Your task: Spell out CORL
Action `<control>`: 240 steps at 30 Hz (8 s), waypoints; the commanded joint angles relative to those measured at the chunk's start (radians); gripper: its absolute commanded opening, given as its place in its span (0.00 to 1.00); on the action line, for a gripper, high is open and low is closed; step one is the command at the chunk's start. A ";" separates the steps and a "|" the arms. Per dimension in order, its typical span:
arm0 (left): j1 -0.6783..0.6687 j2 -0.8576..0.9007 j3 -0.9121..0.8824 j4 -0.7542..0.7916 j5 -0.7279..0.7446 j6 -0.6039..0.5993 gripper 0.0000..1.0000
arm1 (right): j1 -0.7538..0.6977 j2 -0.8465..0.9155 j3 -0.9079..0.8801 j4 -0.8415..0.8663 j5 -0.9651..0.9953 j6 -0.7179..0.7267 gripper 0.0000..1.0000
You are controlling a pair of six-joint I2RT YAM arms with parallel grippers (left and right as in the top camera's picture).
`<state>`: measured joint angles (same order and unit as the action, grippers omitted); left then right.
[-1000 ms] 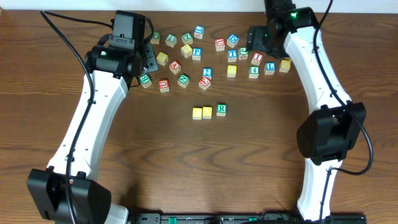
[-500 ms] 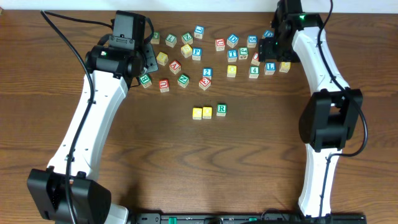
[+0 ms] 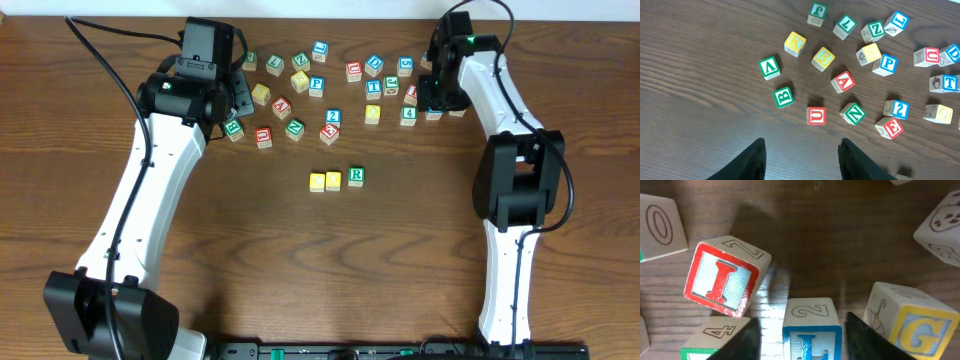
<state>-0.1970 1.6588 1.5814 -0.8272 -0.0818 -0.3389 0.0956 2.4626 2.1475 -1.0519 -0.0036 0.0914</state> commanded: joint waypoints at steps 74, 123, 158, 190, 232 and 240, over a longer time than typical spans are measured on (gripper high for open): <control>0.004 -0.003 -0.010 0.005 -0.009 0.013 0.46 | 0.321 -0.267 -0.424 -0.046 -0.051 0.312 0.21; 0.004 -0.003 -0.010 0.001 -0.009 0.013 0.47 | 0.325 -0.267 -0.461 -0.047 -0.051 0.342 0.40; 0.004 -0.003 -0.010 0.005 -0.009 0.013 0.47 | 0.280 -0.385 -0.445 0.010 -0.075 0.263 0.43; 0.004 -0.003 -0.010 0.005 -0.009 0.013 0.47 | 0.391 -0.317 -0.492 0.179 -0.003 0.388 0.07; 0.004 -0.004 -0.010 -0.014 -0.009 0.013 0.47 | 0.436 -0.317 -0.539 0.182 -0.112 0.293 0.06; 0.004 -0.003 -0.010 -0.013 -0.009 0.013 0.47 | 0.433 -0.318 -0.536 0.209 -0.123 0.271 0.04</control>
<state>-0.1970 1.6588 1.5814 -0.8356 -0.0818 -0.3389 0.5224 2.1387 1.6161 -0.8509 -0.1165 0.3820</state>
